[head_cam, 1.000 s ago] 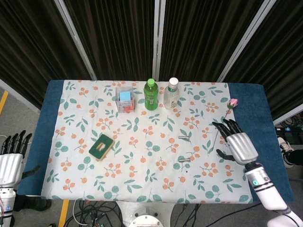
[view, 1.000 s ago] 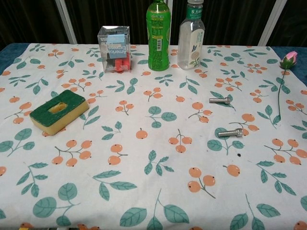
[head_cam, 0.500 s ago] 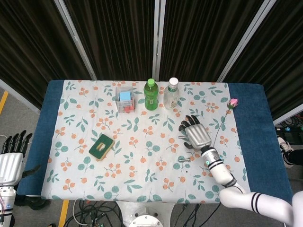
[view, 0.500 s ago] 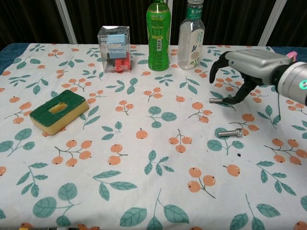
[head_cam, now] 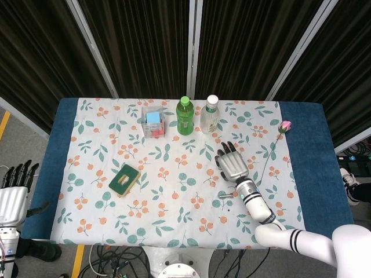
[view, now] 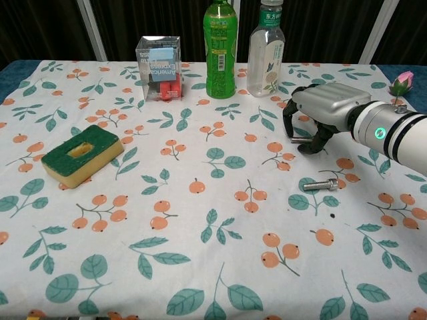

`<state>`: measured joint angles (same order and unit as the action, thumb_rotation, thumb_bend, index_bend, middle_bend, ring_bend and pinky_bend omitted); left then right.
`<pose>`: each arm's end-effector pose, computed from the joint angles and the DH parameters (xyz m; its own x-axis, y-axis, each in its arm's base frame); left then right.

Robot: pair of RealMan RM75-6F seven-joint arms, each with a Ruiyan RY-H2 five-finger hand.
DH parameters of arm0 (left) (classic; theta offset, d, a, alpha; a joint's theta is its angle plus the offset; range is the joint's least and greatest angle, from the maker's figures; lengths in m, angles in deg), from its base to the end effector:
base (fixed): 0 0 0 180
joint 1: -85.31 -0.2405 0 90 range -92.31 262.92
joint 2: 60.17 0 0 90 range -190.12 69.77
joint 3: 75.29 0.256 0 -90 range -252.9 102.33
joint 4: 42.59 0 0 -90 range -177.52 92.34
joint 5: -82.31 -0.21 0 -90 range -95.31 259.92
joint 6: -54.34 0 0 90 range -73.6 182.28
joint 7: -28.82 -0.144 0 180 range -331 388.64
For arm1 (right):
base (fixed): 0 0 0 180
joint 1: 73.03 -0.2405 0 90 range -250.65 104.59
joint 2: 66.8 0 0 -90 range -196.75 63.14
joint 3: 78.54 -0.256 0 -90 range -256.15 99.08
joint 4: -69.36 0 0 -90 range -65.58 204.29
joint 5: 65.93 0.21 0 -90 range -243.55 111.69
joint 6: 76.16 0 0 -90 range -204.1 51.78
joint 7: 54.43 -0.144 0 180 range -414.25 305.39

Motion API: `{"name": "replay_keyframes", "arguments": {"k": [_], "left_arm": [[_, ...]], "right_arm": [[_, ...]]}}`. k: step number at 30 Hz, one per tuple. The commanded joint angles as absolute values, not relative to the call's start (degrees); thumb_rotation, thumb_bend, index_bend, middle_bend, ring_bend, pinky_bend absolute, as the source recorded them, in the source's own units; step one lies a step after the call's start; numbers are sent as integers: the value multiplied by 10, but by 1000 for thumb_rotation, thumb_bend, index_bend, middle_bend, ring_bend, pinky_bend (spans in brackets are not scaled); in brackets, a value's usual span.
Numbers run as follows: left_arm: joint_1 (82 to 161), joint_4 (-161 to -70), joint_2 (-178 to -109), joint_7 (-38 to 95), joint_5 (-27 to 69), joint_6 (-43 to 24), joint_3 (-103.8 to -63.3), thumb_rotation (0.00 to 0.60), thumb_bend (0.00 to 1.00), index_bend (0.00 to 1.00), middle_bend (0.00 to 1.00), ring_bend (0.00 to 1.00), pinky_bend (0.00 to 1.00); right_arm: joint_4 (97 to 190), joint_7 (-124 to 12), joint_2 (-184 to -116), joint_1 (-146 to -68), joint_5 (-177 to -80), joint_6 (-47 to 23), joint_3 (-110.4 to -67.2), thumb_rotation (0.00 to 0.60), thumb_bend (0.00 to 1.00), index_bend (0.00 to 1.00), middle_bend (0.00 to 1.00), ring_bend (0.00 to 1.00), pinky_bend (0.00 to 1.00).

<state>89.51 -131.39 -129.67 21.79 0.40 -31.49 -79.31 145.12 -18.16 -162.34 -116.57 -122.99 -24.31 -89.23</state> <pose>-0.3240 0.1815 0.1426 0.4706 -0.0153 0.8822 0.8803 0.0763 -0.4683 -0.1638 -0.3547 -0.0481 0.6515 -0.2404 0.7195 -0.7480 -0.3618 0.5565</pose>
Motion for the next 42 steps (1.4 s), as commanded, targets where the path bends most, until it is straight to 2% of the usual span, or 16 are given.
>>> {"name": "replay_keyframes", "arguments": {"k": [1,11,18,24,31,42], "left_arm": [[895,-1313,-1297,219,4,-314,-793,600,60,87,0,0,0],[895,-1312,-1297,221,5,-314,-792,600,59,87,0,0,0],[894,-1311,-1297,221,6,-313,-792,600,60,87,0,0,0],[894,-1311,-1297,220,6,-313,-791,600,60,87,0,0,0],[894,-1313,-1297,217,6,-312,-791,600,59,87,0,0,0],[894,-1314,-1297,216,7,-311,-791,600,60,87,0,0,0]], "right_arm": [[1450,-176,-1624,-1169,-1225,-242,-888,600,234,487,244,0,0],[1435,-176,-1634,-1176,-1228,-237,-880,600,280,510,244,0,0],[1432,-184,-1634,-1175,-1232,-230,-877,600,344,568,247,0,0],[1450,-226,-1619,-1164,-1232,-222,-888,600,348,572,248,0,0],[1459,-322,-1597,-1153,-1214,-254,-913,600,348,573,249,0,0],[1436,-390,-1589,-1141,-1225,-260,-916,600,346,580,246,0,0]]}}
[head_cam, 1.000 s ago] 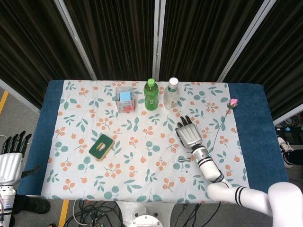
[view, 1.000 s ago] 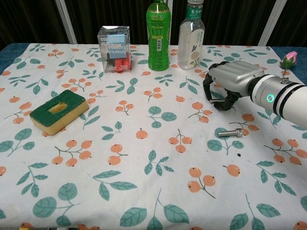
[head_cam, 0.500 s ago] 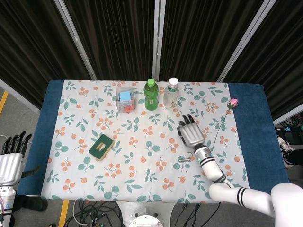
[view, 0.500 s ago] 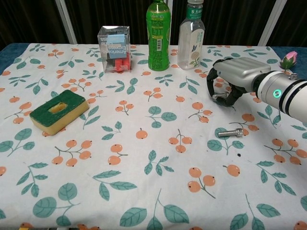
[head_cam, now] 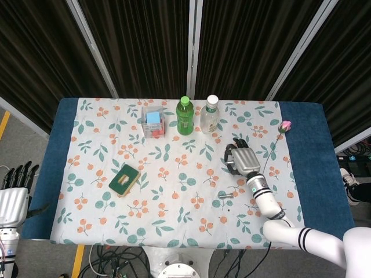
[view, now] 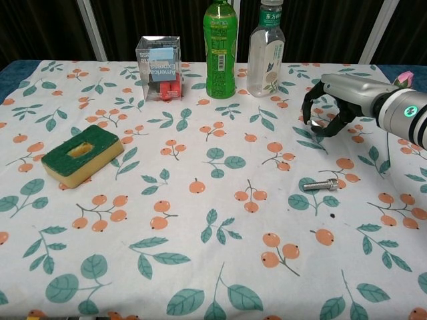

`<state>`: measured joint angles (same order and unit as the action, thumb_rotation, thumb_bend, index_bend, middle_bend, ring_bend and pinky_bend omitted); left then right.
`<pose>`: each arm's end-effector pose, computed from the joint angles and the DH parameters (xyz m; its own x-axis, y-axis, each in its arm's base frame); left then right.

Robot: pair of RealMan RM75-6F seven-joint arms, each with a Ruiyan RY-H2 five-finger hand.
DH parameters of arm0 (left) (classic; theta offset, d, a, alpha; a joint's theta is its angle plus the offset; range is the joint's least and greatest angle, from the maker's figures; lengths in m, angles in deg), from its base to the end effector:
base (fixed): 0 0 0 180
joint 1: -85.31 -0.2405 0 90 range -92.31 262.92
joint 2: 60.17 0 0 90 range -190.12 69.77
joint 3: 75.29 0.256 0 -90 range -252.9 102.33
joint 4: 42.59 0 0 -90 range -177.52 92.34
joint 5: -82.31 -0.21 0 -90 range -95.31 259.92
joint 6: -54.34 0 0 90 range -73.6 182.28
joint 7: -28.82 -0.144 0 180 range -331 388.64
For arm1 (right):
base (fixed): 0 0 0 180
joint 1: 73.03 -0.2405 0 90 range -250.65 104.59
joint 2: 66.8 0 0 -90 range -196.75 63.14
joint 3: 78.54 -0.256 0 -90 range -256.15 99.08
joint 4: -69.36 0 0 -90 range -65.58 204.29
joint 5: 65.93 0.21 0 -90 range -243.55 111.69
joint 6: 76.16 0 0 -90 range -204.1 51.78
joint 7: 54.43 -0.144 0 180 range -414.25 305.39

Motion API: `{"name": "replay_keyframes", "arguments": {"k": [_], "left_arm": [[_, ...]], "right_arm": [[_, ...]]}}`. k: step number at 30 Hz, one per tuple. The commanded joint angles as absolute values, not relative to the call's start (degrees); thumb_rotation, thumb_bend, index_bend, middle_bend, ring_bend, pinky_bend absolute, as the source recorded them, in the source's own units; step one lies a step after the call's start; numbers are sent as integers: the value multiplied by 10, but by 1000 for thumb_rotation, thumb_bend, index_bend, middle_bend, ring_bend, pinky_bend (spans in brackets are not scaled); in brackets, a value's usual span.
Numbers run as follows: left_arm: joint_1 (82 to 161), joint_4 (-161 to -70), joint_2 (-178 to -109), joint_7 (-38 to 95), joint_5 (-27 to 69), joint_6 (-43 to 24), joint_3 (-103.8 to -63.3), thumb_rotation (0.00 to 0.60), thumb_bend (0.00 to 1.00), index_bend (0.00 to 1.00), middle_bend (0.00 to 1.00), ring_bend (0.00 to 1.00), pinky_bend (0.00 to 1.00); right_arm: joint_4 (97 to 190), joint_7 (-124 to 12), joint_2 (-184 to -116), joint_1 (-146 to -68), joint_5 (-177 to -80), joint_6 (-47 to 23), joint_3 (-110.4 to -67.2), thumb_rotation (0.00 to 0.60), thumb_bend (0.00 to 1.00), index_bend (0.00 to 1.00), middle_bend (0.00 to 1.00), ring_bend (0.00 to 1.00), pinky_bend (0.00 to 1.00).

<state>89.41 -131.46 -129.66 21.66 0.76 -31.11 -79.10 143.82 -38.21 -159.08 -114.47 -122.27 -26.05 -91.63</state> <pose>-0.3255 0.1801 0.1415 0.4710 -0.0033 0.8821 0.8792 0.0826 -0.4692 -0.1888 -0.3692 -0.0220 0.3628 -0.3236 0.8739 -0.9298 -0.1880 0.3164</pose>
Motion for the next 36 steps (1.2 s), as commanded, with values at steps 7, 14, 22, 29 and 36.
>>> {"name": "replay_keyframes", "arguments": {"k": [7,14,22,29,36], "left_arm": [[895,-1315,-1296,214,7,-309,-791,600,59,87,0,0,0],[896,-1317,-1295,211,8,-309,-791,600,60,87,0,0,0],[897,-1321,-1294,205,8,-308,-791,600,60,87,0,0,0],[897,-1323,-1293,203,9,-307,-791,600,60,87,0,0,0],[898,-1325,-1292,200,9,-306,-791,600,59,87,0,0,0]], "right_arm": [[1431,-445,-1579,-1126,-1241,-253,-920,600,345,574,246,0,0],[1421,-487,-1570,-1115,-1254,-252,-923,600,345,567,246,0,0],[1402,-519,-1568,-1109,-1258,-264,-922,600,346,548,246,0,0],[1390,-580,-1564,-1099,-1269,-273,-930,600,346,510,246,0,0],[1372,-614,-1562,-1095,-1279,-283,-930,600,346,462,245,0,0]]}}
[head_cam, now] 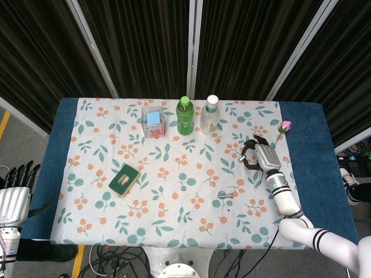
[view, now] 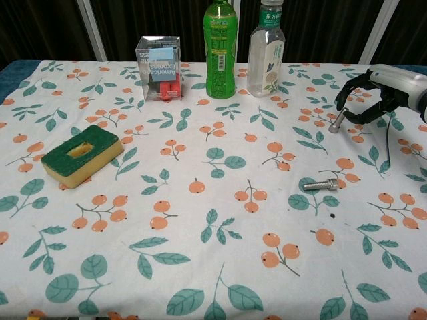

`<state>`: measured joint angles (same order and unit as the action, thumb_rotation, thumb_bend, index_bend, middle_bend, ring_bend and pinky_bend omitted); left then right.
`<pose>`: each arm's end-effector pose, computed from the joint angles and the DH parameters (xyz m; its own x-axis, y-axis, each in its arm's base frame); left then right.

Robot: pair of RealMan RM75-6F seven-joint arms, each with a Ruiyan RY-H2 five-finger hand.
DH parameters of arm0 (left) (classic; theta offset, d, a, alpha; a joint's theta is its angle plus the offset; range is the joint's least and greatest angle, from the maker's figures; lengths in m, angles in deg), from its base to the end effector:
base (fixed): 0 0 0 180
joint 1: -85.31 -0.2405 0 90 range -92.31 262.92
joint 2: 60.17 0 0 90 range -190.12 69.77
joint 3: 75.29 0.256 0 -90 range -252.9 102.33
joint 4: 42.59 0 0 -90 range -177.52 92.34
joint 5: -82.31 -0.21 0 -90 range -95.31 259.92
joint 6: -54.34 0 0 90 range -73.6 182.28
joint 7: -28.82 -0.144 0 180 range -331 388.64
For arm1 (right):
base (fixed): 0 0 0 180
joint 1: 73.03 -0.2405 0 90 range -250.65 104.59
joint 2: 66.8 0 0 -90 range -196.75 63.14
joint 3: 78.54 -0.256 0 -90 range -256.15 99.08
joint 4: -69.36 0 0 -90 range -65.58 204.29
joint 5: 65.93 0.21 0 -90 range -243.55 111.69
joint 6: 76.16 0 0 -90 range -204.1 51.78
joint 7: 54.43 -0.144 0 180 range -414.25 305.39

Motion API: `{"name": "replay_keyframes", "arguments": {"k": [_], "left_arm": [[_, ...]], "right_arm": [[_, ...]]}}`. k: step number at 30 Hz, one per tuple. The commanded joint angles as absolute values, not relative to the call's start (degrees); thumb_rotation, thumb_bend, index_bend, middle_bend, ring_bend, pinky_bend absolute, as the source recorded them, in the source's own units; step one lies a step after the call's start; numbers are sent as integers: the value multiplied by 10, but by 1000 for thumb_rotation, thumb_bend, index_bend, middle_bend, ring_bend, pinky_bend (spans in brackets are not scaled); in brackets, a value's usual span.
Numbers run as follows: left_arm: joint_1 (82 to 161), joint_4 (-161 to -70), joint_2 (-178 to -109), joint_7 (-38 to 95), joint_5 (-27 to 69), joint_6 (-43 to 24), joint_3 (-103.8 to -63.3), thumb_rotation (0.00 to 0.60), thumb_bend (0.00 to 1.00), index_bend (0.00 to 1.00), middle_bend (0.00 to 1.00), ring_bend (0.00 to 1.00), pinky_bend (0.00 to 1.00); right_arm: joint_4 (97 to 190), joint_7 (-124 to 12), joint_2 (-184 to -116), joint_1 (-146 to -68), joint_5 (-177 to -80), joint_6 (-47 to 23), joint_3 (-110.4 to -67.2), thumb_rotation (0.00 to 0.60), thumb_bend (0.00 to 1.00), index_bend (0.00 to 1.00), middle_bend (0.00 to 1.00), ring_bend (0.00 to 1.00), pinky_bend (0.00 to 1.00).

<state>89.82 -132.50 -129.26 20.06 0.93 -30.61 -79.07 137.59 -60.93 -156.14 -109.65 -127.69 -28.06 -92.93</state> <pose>-0.3222 0.1821 0.1409 0.4850 0.0056 0.8745 0.8718 0.0764 -0.4839 -0.2426 -0.3765 0.0116 0.1028 -0.3043 0.9470 -0.9946 -0.0193 0.1018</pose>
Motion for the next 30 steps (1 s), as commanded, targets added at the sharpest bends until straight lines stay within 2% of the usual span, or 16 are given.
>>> {"name": "replay_keyframes", "arguments": {"k": [1,14,18,21,24,30], "left_arm": [[898,-1326,-1292,199,9,-306,-791,600,59,87,0,0,0],[898,-1328,-1291,197,10,-307,-790,600,60,87,0,0,0],[897,-1329,-1290,198,10,-308,-791,600,59,87,0,0,0],[897,-1330,-1289,197,10,-309,-791,600,59,87,0,0,0],[898,-1332,-1288,195,8,-310,-791,600,59,87,0,0,0],[897,-1340,-1286,188,5,-315,-790,600,59,87,0,0,0]], "right_arm": [[1369,-617,-1563,-1095,-1280,-285,-930,600,346,459,245,0,0],[1364,-624,-1564,-1098,-1294,-286,-929,600,346,450,244,0,0],[1386,-622,-1548,-1091,-1317,-258,-928,600,346,378,223,0,0],[1432,-608,-1514,-1082,-1361,-219,-919,600,346,323,212,0,0],[1498,-586,-1473,-1073,-1410,-187,-903,600,345,308,211,0,0],[1621,-519,-1416,-1069,-1479,-182,-854,600,230,306,215,0,0]]}}
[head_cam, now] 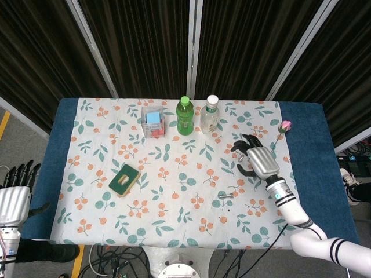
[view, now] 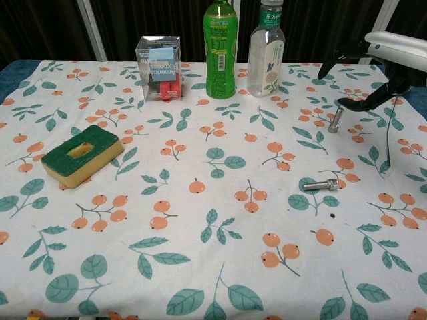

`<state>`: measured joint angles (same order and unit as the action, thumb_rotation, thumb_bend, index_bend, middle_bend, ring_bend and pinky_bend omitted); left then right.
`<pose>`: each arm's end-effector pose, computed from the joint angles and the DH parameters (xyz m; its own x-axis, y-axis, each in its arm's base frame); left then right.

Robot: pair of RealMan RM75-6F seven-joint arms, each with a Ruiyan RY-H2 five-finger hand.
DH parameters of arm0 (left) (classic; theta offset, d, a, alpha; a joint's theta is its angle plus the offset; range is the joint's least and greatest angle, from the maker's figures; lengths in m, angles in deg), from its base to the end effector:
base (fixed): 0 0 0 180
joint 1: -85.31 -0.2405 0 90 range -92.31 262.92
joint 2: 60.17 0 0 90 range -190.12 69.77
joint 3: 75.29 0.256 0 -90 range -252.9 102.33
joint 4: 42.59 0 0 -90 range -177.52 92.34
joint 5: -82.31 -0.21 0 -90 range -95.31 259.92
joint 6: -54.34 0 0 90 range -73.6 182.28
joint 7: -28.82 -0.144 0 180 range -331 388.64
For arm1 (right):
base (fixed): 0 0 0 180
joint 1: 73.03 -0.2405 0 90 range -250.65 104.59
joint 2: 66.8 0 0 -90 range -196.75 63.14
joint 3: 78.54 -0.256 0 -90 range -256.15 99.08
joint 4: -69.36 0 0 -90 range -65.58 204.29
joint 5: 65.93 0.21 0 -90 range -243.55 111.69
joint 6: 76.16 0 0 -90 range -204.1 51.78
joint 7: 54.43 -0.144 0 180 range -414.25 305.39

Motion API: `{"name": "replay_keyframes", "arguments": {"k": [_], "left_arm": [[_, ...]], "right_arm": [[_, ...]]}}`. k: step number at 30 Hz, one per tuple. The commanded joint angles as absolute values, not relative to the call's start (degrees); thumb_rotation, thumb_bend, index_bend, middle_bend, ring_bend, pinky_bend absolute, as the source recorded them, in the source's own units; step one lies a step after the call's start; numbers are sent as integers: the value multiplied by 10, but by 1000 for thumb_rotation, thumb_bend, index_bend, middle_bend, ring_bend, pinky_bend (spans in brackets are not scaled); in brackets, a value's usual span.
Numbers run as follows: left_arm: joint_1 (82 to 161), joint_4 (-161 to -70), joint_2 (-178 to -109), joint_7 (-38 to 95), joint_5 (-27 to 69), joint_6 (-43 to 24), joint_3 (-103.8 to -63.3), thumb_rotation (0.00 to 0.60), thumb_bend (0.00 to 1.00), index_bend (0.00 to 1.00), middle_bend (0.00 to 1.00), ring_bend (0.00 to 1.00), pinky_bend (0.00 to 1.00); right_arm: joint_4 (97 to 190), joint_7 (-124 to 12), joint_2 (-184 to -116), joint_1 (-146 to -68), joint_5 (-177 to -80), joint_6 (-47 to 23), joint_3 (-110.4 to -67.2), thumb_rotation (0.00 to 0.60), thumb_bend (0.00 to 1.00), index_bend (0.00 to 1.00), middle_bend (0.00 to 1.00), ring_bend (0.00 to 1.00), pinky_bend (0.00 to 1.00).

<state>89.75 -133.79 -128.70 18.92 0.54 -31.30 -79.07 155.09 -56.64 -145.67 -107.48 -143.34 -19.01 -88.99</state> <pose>-0.3174 0.1815 0.1432 0.4926 -0.0046 0.8703 0.8682 0.0707 -0.4911 -0.1921 -0.3353 0.0448 0.2753 -0.2453 0.9295 -0.9224 -0.3399 0.1835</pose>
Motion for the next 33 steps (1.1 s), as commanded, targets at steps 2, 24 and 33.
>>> {"name": "replay_keyframes", "arguments": {"k": [2,24,33], "left_arm": [[895,-1342,-1285,187,4,-318,-790,600,59,87,0,0,0],[881,-1340,-1287,197,0,-331,-783,600,59,87,0,0,0],[880,-1333,-1289,204,-2,-332,-783,600,60,87,0,0,0]], "right_arm": [[1646,-491,-1409,-1072,-1488,-198,-837,600,220,306,215,0,0],[1627,-171,-1514,-1088,-1412,-224,-792,600,269,438,207,0,0],[1605,-146,-1537,-1083,-1413,-196,-791,600,268,462,207,0,0]]}}
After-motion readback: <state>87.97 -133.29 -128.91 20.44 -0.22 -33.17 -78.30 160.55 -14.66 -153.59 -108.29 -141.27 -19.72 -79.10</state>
